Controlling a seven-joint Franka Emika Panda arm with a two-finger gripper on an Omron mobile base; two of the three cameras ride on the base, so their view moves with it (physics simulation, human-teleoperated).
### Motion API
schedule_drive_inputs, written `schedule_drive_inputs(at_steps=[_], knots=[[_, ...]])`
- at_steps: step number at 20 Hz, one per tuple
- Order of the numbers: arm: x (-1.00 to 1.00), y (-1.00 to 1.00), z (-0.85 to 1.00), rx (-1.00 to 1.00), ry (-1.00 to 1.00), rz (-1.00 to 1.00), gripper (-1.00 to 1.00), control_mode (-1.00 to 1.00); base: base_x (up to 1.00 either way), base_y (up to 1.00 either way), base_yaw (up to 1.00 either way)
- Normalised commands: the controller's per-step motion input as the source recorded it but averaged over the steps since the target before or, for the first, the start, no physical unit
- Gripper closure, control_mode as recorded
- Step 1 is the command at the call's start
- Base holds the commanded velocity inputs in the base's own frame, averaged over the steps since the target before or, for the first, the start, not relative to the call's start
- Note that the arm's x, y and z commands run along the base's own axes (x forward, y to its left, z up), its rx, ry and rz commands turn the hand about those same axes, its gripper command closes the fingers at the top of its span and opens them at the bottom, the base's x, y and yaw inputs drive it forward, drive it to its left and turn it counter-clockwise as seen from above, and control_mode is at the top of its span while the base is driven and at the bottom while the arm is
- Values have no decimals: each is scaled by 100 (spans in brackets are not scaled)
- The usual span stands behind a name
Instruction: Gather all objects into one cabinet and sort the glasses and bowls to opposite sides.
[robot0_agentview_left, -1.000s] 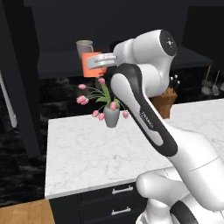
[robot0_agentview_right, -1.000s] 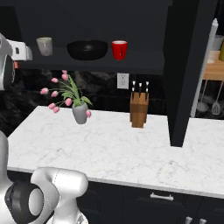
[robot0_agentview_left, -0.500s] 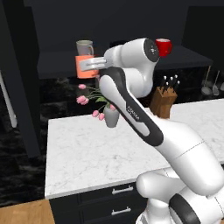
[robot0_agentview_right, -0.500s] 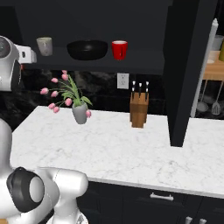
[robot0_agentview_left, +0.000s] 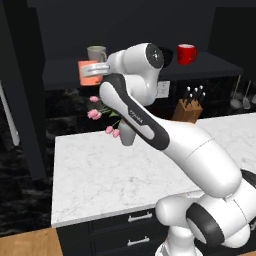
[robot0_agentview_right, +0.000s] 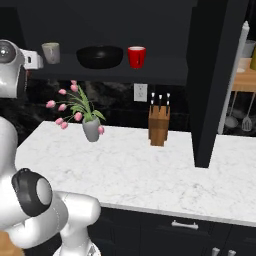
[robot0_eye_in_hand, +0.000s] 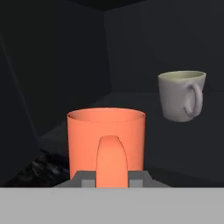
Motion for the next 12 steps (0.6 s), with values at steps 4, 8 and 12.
schedule_drive_inputs(at_steps=[4,8,12], knots=[[54,28,0,-2,0,-5,100,-100,0,0,0],[51,24,0,-2,0,-6,100,-100,0,0,0],[38,19,-2,-2,0,-3,100,-100,0,0,0]])
